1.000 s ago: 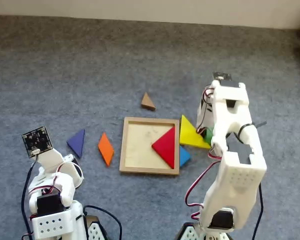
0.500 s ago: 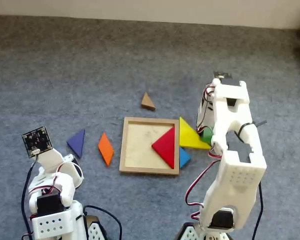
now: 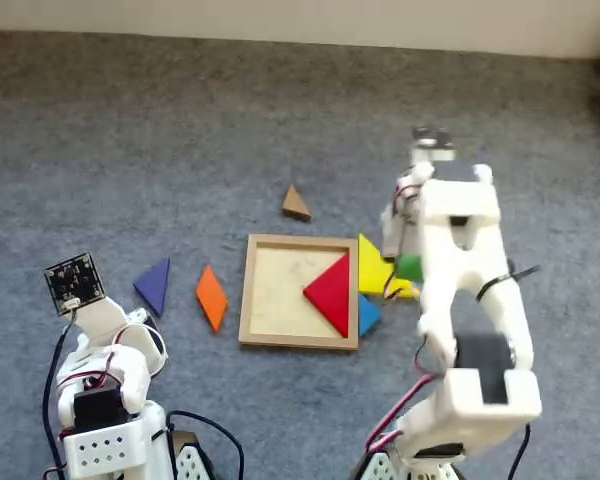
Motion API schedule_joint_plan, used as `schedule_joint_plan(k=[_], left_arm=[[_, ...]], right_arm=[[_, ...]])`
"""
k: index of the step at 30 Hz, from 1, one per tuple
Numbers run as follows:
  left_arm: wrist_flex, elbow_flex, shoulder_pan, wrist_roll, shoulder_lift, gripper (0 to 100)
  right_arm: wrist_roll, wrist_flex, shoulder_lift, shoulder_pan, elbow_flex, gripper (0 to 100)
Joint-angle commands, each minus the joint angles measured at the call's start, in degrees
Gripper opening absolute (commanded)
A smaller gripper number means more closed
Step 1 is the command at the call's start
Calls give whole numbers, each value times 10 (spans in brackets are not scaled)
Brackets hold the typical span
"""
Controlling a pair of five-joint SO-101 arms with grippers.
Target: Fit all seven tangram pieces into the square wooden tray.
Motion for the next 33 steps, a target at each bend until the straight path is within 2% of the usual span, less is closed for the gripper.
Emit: schedule_joint_plan(k=[1,6,10,14,18,22,33], left_arm=[[-4,12,-7,4,-14,6],[-4,12,-7,4,-14,6],[-4,12,-7,4,-14,6],[-4,12,-7,4,-14,6],[-4,12,-7,4,-14,6],[-4,12,-7,4,-14,6],[-4,12,-7,4,-14,6]], right_arm=[[9,-38,-80,-58,45,76],[10,-106,-132,-119,137,77],[11,-123,-148,-158,171,77],[62,-126,-147,-205,191,78],[65,-179,-151,-241,227,78],[65,-214,-148,-263,245,78],[74,-216,-147,-304,247,80]])
